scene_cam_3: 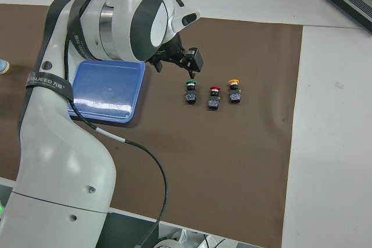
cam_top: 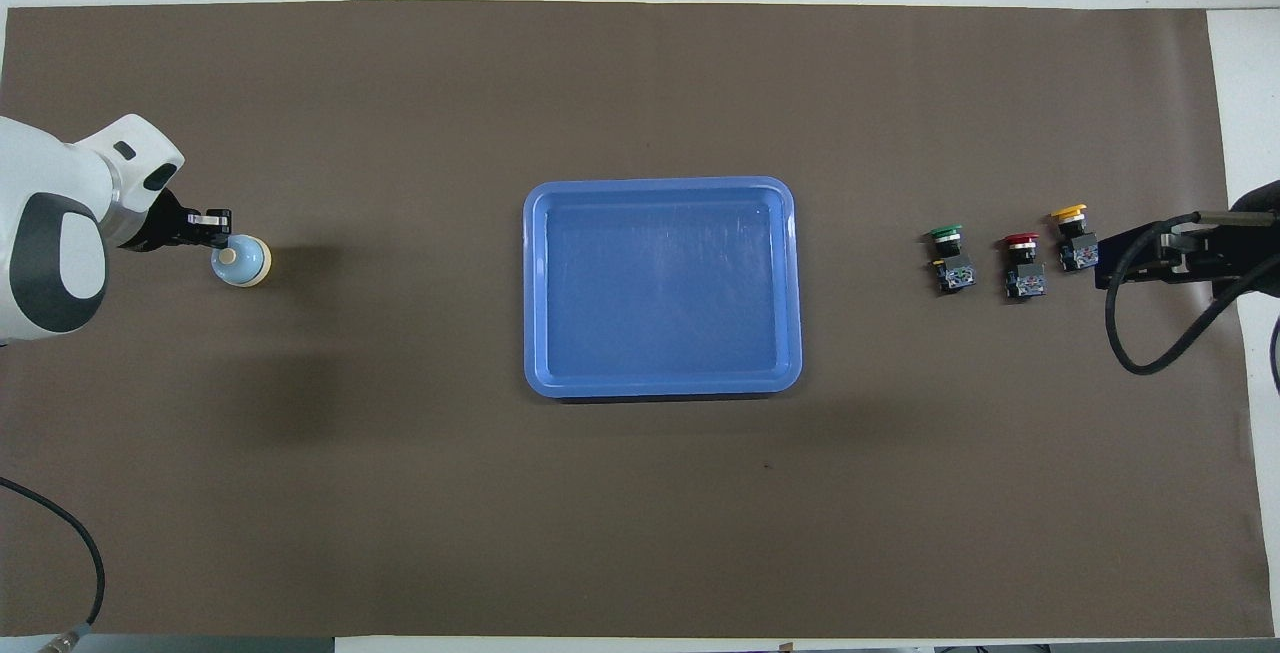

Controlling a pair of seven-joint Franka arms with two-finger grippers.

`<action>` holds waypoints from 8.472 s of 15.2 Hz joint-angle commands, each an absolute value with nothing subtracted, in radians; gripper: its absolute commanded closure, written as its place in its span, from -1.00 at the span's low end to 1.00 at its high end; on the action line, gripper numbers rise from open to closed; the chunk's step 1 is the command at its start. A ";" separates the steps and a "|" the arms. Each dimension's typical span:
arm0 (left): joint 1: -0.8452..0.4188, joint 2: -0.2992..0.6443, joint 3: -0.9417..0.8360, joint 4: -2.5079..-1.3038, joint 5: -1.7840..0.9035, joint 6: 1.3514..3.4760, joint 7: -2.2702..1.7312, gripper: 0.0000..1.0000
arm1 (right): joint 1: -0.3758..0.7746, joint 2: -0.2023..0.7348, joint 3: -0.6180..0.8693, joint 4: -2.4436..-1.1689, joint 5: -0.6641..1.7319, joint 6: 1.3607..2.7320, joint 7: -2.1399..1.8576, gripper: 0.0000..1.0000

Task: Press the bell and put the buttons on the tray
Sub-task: 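Move the left gripper over the bell and press down on it, then raise the left gripper off the bell and withdraw it to rest, then reach the right gripper to the yellow button and grasp it, then carry the yellow button into the blue tray and release it, then move the right gripper back and grasp the red button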

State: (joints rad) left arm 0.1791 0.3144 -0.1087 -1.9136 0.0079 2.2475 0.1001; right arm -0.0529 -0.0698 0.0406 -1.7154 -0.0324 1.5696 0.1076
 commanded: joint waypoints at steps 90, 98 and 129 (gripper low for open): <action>0.138 -0.058 -0.124 -1.675 0.000 1.626 0.107 -1.00 | -0.265 0.384 0.044 -1.870 0.040 2.283 -0.594 1.00; 0.138 -0.058 -0.124 -1.675 0.000 1.628 0.107 -1.00 | 0.042 0.261 0.054 -1.739 0.035 1.974 -0.062 1.00; 0.138 -0.058 -0.124 -1.675 0.000 1.628 0.107 -1.00 | -0.115 0.287 0.041 -1.925 0.037 2.216 -0.205 -1.00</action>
State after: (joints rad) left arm 0.1392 -0.0341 -0.1301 -1.6494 0.0068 1.6214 0.1000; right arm -0.0648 0.3128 0.0281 -1.8396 0.0275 2.1385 -0.1386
